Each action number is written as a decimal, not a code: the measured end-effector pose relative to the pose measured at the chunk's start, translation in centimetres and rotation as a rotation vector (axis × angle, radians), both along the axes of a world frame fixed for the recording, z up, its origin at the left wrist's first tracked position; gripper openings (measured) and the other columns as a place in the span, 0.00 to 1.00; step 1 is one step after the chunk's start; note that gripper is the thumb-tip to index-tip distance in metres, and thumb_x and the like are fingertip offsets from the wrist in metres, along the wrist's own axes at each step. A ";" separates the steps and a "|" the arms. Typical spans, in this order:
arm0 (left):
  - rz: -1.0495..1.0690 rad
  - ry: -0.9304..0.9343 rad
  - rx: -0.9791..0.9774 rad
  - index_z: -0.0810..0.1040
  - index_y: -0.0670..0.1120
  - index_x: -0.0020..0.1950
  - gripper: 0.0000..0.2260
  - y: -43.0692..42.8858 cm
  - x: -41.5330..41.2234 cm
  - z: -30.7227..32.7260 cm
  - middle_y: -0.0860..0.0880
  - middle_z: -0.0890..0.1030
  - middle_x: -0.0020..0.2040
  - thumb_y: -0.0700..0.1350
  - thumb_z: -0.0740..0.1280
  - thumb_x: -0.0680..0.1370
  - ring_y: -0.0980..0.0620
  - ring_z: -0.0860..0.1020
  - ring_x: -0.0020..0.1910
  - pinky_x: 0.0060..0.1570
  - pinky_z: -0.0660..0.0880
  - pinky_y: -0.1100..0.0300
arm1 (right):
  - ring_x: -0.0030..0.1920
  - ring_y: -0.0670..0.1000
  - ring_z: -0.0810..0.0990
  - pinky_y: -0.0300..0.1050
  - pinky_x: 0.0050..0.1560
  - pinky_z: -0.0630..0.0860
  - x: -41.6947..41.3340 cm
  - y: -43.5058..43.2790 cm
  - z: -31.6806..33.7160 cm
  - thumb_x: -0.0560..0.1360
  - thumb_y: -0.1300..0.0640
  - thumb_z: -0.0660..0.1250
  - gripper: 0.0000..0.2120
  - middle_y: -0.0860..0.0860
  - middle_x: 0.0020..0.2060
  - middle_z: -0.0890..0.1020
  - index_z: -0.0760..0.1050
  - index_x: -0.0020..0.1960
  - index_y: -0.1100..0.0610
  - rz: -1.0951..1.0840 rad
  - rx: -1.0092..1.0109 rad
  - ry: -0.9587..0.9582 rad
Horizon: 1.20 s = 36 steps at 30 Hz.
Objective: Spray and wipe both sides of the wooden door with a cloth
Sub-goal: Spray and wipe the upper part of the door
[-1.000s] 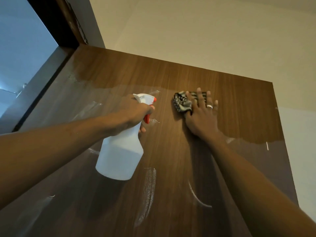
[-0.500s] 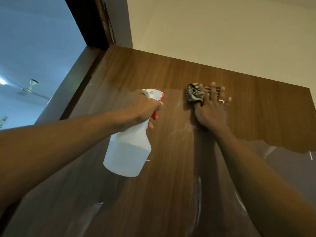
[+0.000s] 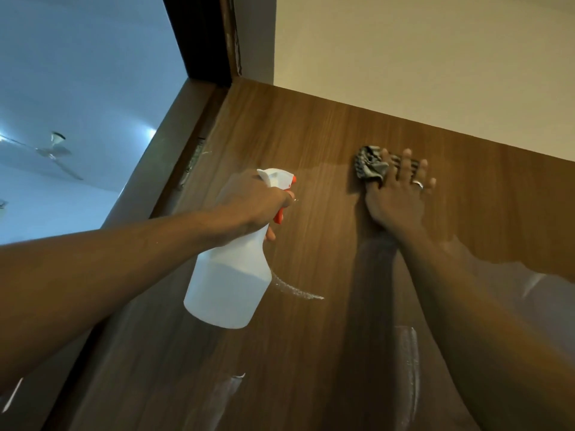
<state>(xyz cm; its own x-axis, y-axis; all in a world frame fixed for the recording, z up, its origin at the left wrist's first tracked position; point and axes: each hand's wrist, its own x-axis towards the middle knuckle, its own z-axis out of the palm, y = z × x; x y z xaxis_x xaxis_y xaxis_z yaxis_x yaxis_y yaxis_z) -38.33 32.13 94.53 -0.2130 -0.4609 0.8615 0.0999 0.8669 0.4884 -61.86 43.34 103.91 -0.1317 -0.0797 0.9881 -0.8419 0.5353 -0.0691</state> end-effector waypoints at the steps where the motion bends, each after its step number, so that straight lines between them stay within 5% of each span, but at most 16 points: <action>1: -0.003 0.007 0.005 0.77 0.46 0.51 0.12 -0.3 0.2 0.1 0.45 0.81 0.41 0.54 0.66 0.74 0.49 0.82 0.29 0.34 0.80 0.57 | 0.79 0.60 0.37 0.64 0.76 0.36 1.1 -1.1 -0.2 0.82 0.42 0.49 0.29 0.52 0.81 0.43 0.45 0.81 0.43 0.009 0.043 0.046; 9: 0.054 0.035 0.033 0.80 0.44 0.42 0.12 -0.8 2.3 -0.9 0.46 0.83 0.40 0.53 0.66 0.74 0.48 0.82 0.29 0.36 0.81 0.55 | 0.80 0.57 0.41 0.61 0.77 0.42 -1.4 0.4 -9.7 0.80 0.39 0.46 0.30 0.50 0.81 0.46 0.44 0.80 0.39 -0.044 0.195 0.267; 15: 0.137 0.038 0.030 0.79 0.44 0.46 0.12 -1.6 4.2 -1.4 0.45 0.82 0.43 0.53 0.65 0.76 0.48 0.82 0.31 0.32 0.76 0.60 | 0.79 0.60 0.38 0.64 0.77 0.38 1.1 -1.0 -2.9 0.82 0.42 0.50 0.29 0.51 0.81 0.44 0.45 0.80 0.41 0.015 0.041 0.025; 18: 0.162 0.036 0.050 0.78 0.45 0.49 0.13 -2.4 4.8 -1.5 0.46 0.82 0.42 0.54 0.65 0.76 0.48 0.82 0.30 0.32 0.77 0.60 | 0.79 0.60 0.37 0.65 0.76 0.37 5.4 -5.4 -1.5 0.81 0.41 0.49 0.30 0.52 0.81 0.43 0.44 0.80 0.41 0.051 0.113 0.156; 24: 0.189 0.052 0.056 0.78 0.46 0.47 0.13 -4.2 6.6 -1.5 0.47 0.82 0.41 0.55 0.65 0.76 0.48 0.82 0.30 0.33 0.79 0.58 | 0.80 0.57 0.42 0.62 0.78 0.42 6.4 -6.7 -8.7 0.79 0.37 0.45 0.30 0.50 0.81 0.48 0.48 0.80 0.39 0.035 0.216 0.339; 31: 0.178 0.063 0.098 0.79 0.45 0.41 0.11 -7.3 10.2 -2.0 0.46 0.82 0.38 0.52 0.67 0.73 0.49 0.81 0.27 0.38 0.82 0.53 | 0.80 0.60 0.41 0.65 0.77 0.41 8.1 -8.5 -6.1 0.79 0.39 0.46 0.30 0.51 0.81 0.46 0.46 0.80 0.41 0.022 0.052 0.100; 36: 0.200 0.092 0.122 0.80 0.41 0.39 0.13 -9.5 12.9 -2.3 0.45 0.82 0.33 0.52 0.68 0.72 0.50 0.80 0.22 0.34 0.79 0.58 | 0.79 0.61 0.40 0.65 0.76 0.37 16.1 -15.2 -3.0 0.80 0.39 0.47 0.30 0.52 0.81 0.46 0.47 0.81 0.42 0.052 0.154 0.216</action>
